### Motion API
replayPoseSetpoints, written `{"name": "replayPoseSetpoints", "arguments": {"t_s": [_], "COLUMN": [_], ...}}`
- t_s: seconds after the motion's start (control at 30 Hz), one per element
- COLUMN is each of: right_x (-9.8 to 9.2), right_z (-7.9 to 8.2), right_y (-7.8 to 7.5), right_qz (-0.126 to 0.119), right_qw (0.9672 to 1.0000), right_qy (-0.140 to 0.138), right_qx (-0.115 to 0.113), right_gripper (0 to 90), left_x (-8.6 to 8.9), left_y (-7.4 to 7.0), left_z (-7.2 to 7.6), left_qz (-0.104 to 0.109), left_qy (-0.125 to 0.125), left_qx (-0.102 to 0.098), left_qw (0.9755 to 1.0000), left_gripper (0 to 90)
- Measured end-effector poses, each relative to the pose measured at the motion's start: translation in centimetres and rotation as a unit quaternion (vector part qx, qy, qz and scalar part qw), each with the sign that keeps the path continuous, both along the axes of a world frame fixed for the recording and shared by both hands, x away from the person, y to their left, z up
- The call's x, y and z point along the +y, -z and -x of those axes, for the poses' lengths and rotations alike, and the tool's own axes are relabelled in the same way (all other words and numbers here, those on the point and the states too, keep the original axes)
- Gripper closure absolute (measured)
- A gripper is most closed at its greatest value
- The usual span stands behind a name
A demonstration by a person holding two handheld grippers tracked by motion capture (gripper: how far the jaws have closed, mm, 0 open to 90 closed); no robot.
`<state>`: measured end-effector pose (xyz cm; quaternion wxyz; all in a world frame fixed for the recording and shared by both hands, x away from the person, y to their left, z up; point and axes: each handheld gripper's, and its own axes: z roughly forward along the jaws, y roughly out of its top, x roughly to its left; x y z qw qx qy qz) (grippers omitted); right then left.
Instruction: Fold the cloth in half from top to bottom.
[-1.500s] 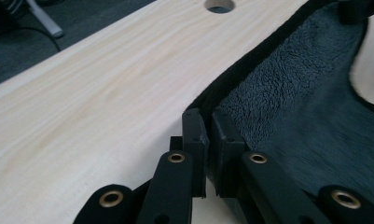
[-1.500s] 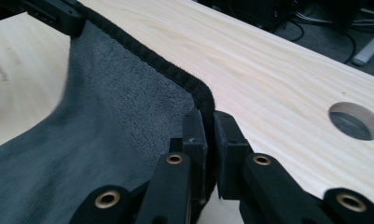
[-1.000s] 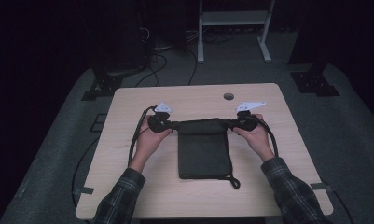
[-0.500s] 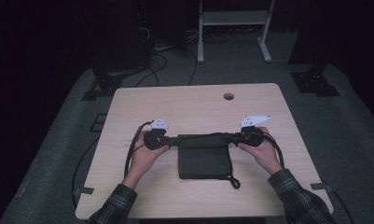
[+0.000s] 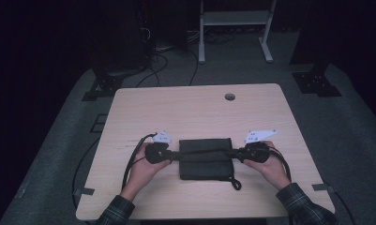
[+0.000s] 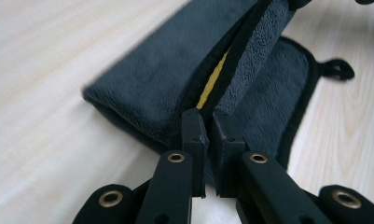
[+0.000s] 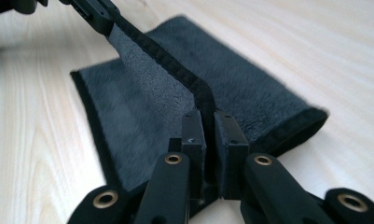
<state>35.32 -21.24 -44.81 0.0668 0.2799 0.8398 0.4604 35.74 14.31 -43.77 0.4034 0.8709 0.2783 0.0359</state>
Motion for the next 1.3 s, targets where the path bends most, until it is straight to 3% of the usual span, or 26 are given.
{"name": "replayPoseSetpoints", "arguments": {"t_s": [0.2, 0.33, 0.43, 0.57, 0.67, 0.8, 0.93, 1.17, 1.3], "right_x": [0.2, 0.2, -0.1, -0.8, -0.8, -0.4, 0.5, 1.1, 1.2], "right_z": [1.3, 1.9, 2.1, 2.3, 2.2, 1.2, 0.8, 2.3, 3.4], "right_y": [0.8, 1.4, 1.4, -0.1, -0.4, 0.2, 0.8, 1.4, 2.0], "right_qz": [0.014, 0.022, 0.015, -0.030, -0.029, -0.009, 0.004, 0.021, 0.044], "right_qw": [0.9998, 0.9993, 0.9993, 0.9992, 0.9994, 0.9999, 0.9998, 0.9984, 0.9969], "right_qy": [-0.015, -0.024, -0.030, -0.025, -0.019, -0.010, -0.017, -0.048, -0.060], "right_qx": [0.006, 0.019, 0.018, 0.000, -0.006, -0.004, 0.006, 0.022, 0.026], "right_gripper": [82.6, 81.0, 74.8, 72.0, 74.1, 80.4, 82.3, 83.9, 85.0], "left_x": [-0.1, -0.2, 0.0, 0.4, 0.5, 0.3, -0.3, -1.0, -1.1], "left_y": [0.8, 1.4, 0.9, -1.1, -1.4, -0.8, 0.3, 1.3, 2.1], "left_z": [1.1, 1.3, 1.4, 1.6, 1.4, 0.2, 0.0, 2.0, 3.1], "left_qz": [-0.014, -0.029, -0.017, 0.019, 0.027, 0.027, 0.022, 0.006, -0.015], "left_qy": [0.017, 0.023, 0.022, 0.019, 0.013, -0.005, 0.001, 0.027, 0.033], "left_qx": [0.019, 0.021, 0.013, -0.013, -0.018, -0.019, -0.003, 0.012, 0.014], "left_qw": [0.9996, 0.9991, 0.9995, 0.9996, 0.9994, 0.9994, 0.9997, 0.9995, 0.9992], "left_gripper": [85.3, 83.3, 75.2, 69.1, 69.7, 74.9, 75.8, 74.7, 74.3]}}
